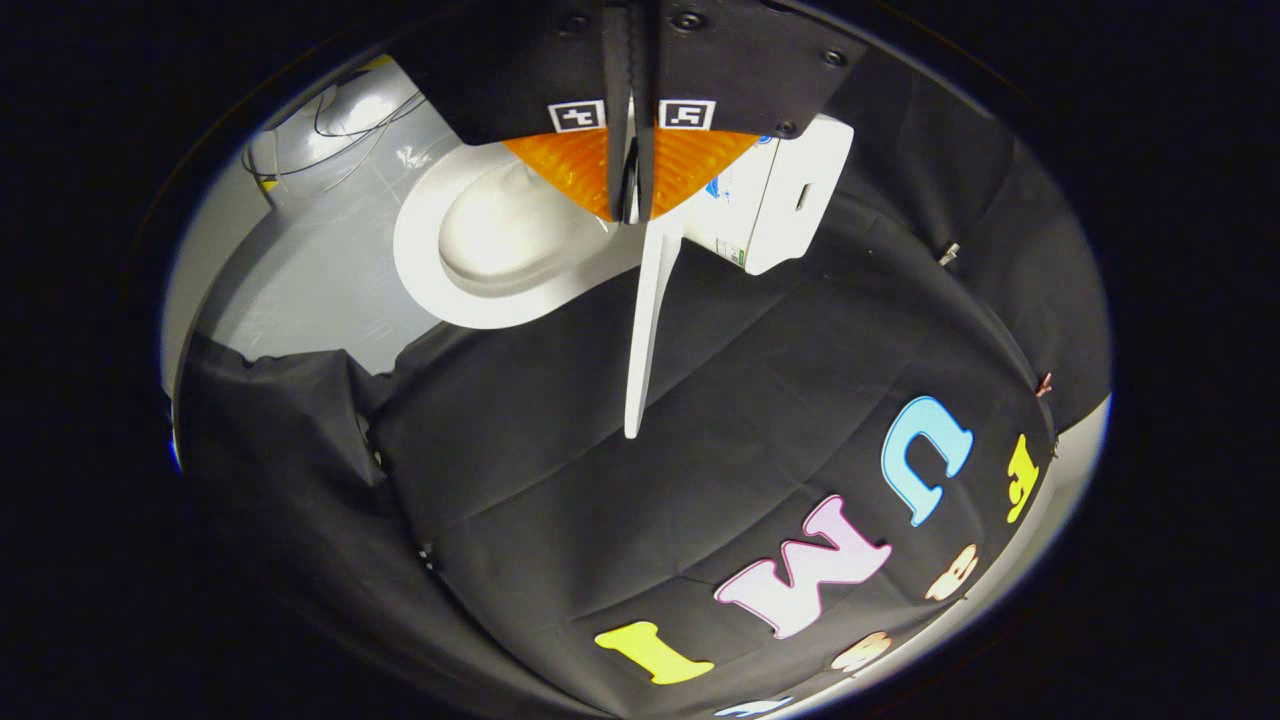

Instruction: Open the toilet lid.

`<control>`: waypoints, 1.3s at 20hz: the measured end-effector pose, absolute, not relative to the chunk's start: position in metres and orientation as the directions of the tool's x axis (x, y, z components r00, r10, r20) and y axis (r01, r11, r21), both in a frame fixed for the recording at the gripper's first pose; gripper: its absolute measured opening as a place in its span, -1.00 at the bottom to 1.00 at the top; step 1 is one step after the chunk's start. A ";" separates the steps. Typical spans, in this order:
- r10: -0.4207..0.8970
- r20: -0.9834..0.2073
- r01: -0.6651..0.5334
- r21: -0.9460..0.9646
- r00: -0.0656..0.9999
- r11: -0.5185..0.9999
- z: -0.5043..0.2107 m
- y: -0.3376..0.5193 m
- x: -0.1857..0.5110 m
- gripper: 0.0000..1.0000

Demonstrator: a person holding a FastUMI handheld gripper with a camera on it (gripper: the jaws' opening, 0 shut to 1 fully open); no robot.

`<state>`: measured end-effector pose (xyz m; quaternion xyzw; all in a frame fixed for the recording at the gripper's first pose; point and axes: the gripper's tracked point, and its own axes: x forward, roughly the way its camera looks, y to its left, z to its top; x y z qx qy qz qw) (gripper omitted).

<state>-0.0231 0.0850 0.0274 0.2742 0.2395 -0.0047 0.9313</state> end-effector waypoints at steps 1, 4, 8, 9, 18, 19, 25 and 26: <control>0.115 -0.453 0.142 0.494 0.884 0.858 0.029 0.090 -0.024 -0.89; 0.102 -0.446 0.135 0.468 0.889 0.873 0.042 0.108 -0.023 -0.89; 0.078 -0.436 0.122 0.411 0.896 0.903 0.056 0.134 -0.020 -0.90; 0.078 -0.431 0.110 0.394 0.899 0.912 0.062 0.144 -0.020 -0.90; 0.015 -0.386 0.078 0.224 0.922 0.971 0.093 0.225 -0.017 -0.89; 0.013 -0.382 0.073 0.210 0.924 0.975 0.096 0.234 -0.017 -0.89; 0.003 -0.357 0.044 0.125 0.934 0.991 0.104 0.300 -0.010 -0.89; -0.005 -0.352 0.045 0.106 0.936 0.993 0.105 0.311 -0.010 -0.89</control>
